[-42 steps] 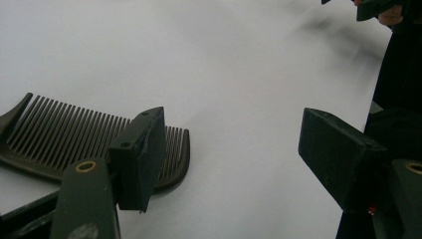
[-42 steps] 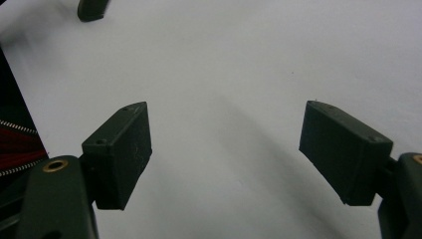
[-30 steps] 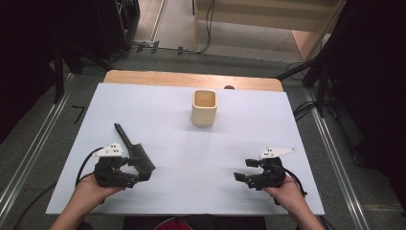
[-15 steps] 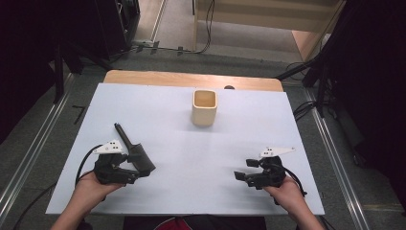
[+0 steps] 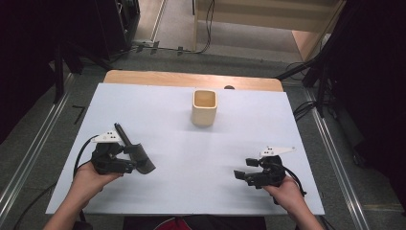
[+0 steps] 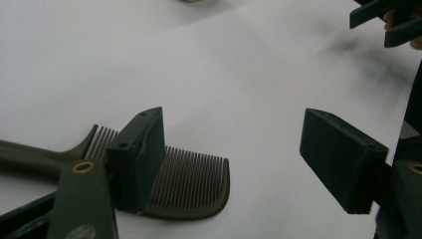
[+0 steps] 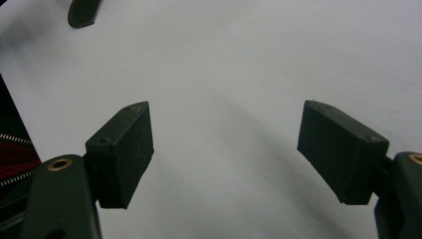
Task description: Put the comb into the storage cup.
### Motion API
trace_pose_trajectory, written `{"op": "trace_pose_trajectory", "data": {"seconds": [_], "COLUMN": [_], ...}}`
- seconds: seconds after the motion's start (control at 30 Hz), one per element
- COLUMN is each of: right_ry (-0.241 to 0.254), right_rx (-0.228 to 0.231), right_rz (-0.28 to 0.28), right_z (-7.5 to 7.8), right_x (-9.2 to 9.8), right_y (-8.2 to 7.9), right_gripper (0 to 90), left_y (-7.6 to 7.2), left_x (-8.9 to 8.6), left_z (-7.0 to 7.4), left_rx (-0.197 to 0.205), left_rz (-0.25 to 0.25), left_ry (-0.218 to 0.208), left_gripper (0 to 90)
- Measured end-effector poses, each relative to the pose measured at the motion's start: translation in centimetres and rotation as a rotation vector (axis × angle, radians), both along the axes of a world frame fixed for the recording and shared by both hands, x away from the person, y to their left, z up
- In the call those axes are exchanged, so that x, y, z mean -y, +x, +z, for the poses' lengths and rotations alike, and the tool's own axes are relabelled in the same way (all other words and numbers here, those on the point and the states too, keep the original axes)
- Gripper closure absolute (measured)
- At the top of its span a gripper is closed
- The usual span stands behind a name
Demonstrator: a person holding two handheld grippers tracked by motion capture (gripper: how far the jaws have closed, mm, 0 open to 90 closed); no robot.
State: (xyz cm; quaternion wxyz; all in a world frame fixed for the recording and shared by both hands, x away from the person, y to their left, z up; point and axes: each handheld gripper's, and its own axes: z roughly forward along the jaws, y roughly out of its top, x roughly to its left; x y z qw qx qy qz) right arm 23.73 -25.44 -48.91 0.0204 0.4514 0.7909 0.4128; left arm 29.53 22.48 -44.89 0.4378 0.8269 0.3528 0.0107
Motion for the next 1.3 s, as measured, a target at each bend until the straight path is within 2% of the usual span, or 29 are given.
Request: {"op": "trace_pose_trajectory", "data": {"seconds": [0.13,0.2,0.43,0.7,0.87,1.0,1.13,1.23,1.3], "right_ry": [-0.002,0.0,0.003,0.002,0.004,0.002,0.003,0.003,0.001], "right_rx": [-0.002,-0.001,-0.002,0.001,0.0,0.001,-0.001,-0.001,-0.001], "right_rz": [-0.008,-0.009,-0.015,-0.01,-0.011,-0.011,-0.013,-0.012,-0.011], "right_z": [0.0,0.0,0.1,0.0,0.0,0.0,0.0,0.0,0.0], "right_x": [0.2,0.2,0.4,0.3,0.3,0.3,0.3,0.3,0.3], "right_y": [0.0,0.0,0.0,0.0,0.1,0.1,0.0,0.0,0.1], "right_gripper": [20.3,20.3,20.3,20.7,20.7,20.7,20.7,20.7,20.7], "left_y": [0.7,1.3,2.4,3.7,5.0,6.2,7.0,7.5,8.2], "left_x": [-0.1,-0.1,0.0,0.0,0.0,-0.1,-0.3,-0.2,-0.2], "left_z": [0.3,0.6,1.0,1.8,2.3,2.5,2.5,2.6,2.7], "left_rx": [-0.002,-0.021,-0.047,-0.039,-0.037,-0.054,-0.048,-0.018,-0.019], "left_rz": [-0.01,-0.014,-0.018,-0.013,-0.012,0.001,0.007,0.012,0.004], "left_ry": [0.003,-0.005,-0.007,0.02,0.012,0.016,0.027,0.038,0.04], "left_gripper": [24.7,24.8,25.1,27.2,27.6,27.6,27.9,28.9,29.2]}}
